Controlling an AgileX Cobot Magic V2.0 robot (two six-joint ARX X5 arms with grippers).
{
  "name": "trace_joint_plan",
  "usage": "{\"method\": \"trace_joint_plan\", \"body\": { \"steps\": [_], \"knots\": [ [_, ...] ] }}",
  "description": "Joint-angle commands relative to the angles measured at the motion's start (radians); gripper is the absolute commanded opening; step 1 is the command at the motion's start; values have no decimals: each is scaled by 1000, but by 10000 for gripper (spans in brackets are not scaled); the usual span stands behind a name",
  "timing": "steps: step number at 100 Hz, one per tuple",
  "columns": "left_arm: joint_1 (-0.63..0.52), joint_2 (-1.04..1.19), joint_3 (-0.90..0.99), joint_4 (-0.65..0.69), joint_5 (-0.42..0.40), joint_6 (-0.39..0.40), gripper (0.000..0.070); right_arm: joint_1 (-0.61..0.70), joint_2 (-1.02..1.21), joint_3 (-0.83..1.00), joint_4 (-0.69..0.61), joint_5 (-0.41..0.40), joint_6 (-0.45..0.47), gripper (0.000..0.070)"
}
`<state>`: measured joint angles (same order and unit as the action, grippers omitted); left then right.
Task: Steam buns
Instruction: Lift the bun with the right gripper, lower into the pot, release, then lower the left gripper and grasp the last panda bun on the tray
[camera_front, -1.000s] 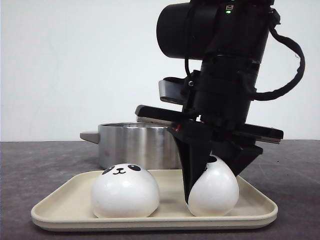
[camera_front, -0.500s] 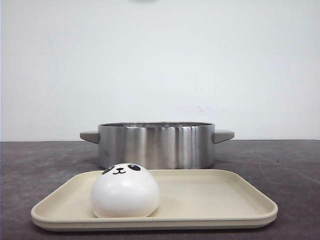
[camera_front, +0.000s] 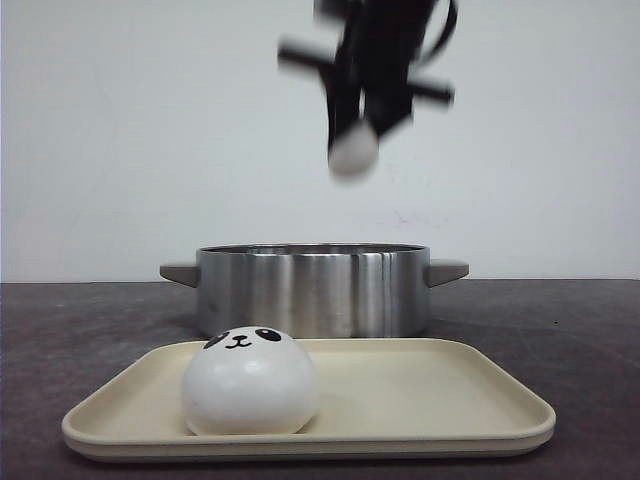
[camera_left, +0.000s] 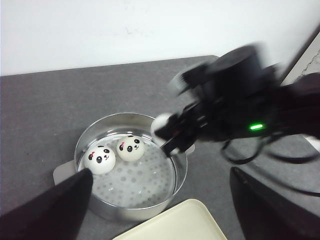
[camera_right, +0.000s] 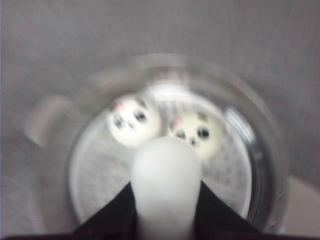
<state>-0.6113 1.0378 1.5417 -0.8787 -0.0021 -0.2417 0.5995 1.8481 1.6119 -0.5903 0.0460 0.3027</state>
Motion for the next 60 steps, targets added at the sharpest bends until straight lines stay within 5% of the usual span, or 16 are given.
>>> {"method": "trace_joint_plan", "body": {
  "steps": [1, 21, 25, 37, 51, 60],
  "knots": [
    [-7, 8, 17, 8, -2, 16, 510, 3, 61, 13, 5, -29, -6, 8],
    [-7, 8, 17, -3, -2, 16, 510, -14, 175, 13, -34, -106, 12, 23],
    [-7, 8, 17, -7, -2, 16, 510, -16, 181, 13, -43, -98, 12, 104],
    [-7, 8, 17, -25, -2, 16, 510, -16, 186, 13, -45, -84, 12, 513],
    [-7, 8, 17, -29, -2, 16, 510, -18, 185, 16, -43, -72, 12, 561],
    [-7, 8, 17, -34, -2, 16, 510, -24, 185, 29, -58, -77, 11, 662]
  ]
}}
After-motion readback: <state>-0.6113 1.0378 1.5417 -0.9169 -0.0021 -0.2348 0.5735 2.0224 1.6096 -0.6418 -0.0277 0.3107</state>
